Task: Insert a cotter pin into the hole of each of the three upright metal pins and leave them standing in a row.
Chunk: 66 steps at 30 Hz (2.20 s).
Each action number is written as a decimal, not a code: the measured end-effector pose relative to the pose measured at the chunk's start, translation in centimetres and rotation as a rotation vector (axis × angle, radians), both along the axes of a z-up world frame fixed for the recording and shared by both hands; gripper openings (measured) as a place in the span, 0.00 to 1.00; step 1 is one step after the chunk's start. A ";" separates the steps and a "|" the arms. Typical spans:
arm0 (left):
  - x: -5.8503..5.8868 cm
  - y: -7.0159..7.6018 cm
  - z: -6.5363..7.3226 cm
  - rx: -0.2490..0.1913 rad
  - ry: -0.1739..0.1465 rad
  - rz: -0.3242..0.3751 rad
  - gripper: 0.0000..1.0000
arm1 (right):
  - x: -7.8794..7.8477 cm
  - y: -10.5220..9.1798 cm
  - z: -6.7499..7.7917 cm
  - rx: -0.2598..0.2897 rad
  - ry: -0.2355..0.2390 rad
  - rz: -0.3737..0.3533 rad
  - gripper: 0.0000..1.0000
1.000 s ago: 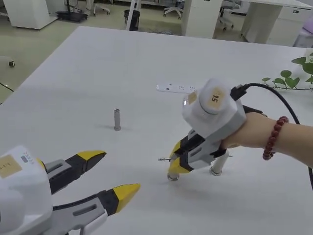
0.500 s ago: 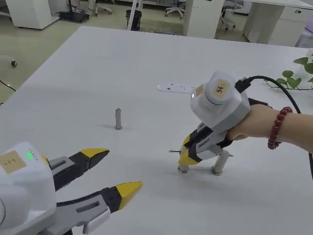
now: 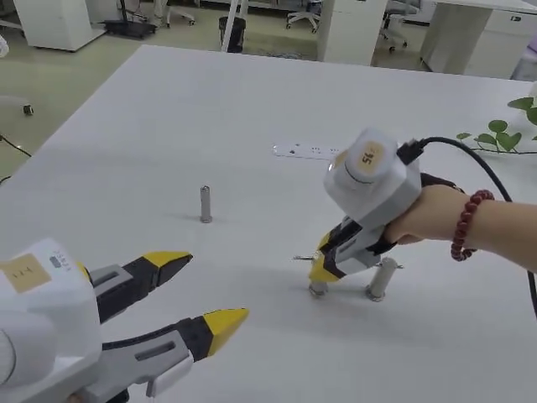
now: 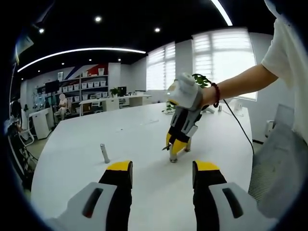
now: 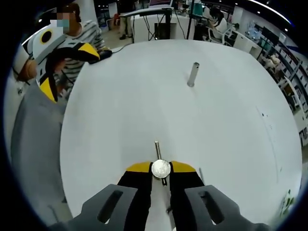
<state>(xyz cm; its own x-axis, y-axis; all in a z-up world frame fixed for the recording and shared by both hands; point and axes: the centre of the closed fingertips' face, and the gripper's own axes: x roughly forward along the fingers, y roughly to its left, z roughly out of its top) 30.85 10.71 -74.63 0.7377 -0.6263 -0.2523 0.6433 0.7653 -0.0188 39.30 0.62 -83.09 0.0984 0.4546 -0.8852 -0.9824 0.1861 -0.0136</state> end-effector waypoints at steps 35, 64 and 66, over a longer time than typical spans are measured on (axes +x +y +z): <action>-0.2 -0.5 -0.1 0.006 0.011 -0.013 0.49 | 0.4 -0.4 -0.2 0.030 0.004 0.046 0.15; -0.4 0.1 0.5 0.023 0.005 -0.007 0.54 | 0.0 0.1 2.3 0.141 -0.007 -0.032 0.40; -0.6 0.0 0.5 0.023 0.009 -0.009 0.56 | 0.0 0.2 2.7 0.154 0.000 -0.049 0.42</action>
<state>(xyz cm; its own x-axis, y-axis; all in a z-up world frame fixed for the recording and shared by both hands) 30.29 10.74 -74.10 0.7296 -0.6268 -0.2735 0.6501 0.7598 -0.0070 39.25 0.82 -80.42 0.1242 0.5793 -0.8056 -0.9720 0.2342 0.0186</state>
